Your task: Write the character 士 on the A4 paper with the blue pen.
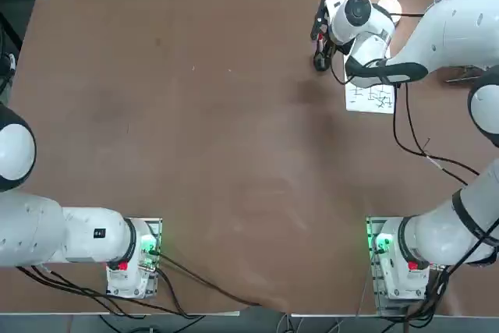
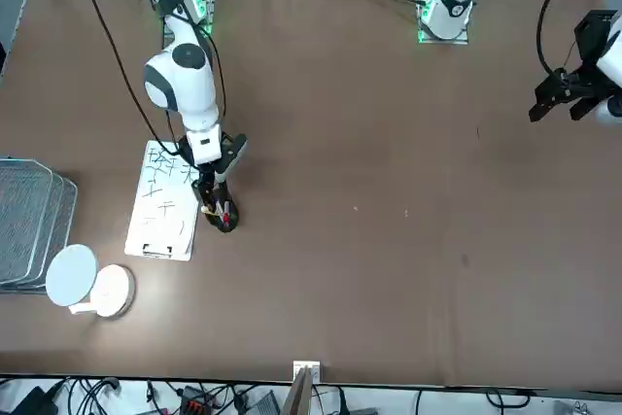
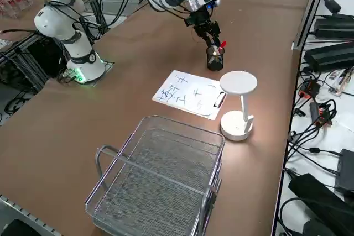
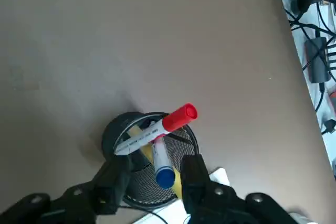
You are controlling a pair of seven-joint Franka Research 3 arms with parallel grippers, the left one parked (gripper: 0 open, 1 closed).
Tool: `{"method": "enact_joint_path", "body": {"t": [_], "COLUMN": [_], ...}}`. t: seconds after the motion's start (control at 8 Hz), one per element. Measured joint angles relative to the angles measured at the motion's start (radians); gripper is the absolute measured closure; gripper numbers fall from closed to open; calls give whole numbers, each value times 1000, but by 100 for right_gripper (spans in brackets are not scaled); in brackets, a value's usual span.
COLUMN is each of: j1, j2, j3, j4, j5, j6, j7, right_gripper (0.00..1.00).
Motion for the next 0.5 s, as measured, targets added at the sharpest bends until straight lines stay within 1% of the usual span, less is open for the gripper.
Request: {"method": "enact_joint_path", "body": {"t": [0.25,0.5], "j1": [-1,-1], "j2": [2,4], "j3": [-4,-13], "j4": [0,8], "j5": [0,0], "j6": [0,0], "j7": [-21,-37], "right_gripper": [42,47]}}
